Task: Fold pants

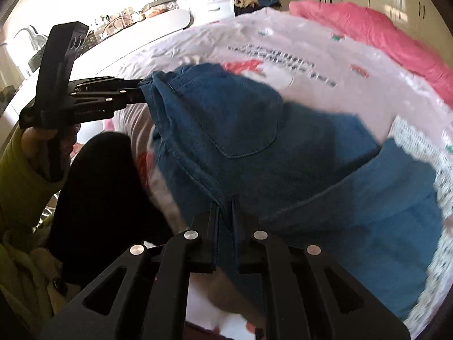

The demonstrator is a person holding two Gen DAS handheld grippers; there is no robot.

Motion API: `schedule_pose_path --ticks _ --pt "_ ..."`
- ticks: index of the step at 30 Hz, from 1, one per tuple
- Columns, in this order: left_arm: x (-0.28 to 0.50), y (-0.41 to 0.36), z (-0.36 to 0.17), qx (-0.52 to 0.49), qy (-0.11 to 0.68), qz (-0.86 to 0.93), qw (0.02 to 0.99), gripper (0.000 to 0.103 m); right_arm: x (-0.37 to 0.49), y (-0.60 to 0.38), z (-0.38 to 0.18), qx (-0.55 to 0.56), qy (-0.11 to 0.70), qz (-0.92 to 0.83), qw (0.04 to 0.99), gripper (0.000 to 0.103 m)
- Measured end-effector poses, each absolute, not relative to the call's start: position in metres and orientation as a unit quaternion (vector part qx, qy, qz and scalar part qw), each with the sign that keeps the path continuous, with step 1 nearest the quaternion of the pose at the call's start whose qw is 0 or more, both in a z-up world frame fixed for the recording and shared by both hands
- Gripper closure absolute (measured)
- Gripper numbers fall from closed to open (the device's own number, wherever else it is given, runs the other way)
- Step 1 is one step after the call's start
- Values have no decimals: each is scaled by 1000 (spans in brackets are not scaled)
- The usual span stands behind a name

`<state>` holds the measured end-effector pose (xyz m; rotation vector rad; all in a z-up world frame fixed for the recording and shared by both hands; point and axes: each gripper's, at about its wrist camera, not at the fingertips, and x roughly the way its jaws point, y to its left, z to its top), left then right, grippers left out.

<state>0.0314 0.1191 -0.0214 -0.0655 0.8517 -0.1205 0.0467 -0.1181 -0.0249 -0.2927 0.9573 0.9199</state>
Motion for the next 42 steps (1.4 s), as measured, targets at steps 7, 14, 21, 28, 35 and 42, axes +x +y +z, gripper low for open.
schedule_pose_path --ticks 7,14,21,28,35,42 --pt "10 130 -12 -52 426 -47 902 58 28 -113 -40 -142 451 430 769 92" --pt "8 103 44 -34 362 -71 929 53 29 -111 -61 -124 471 427 762 92" --pt "52 81 -17 -18 453 -78 888 53 26 -124 -49 -83 472 438 760 83" --pt "62 87 -30 -33 452 -76 888 51 33 -146 -17 -52 429 432 792 71" --pt "82 84 -38 -29 443 -70 894 48 69 -131 -58 -79 482 364 793 63" --pt "82 82 -34 -19 430 -66 900 43 66 -140 -56 -59 466 379 798 60"
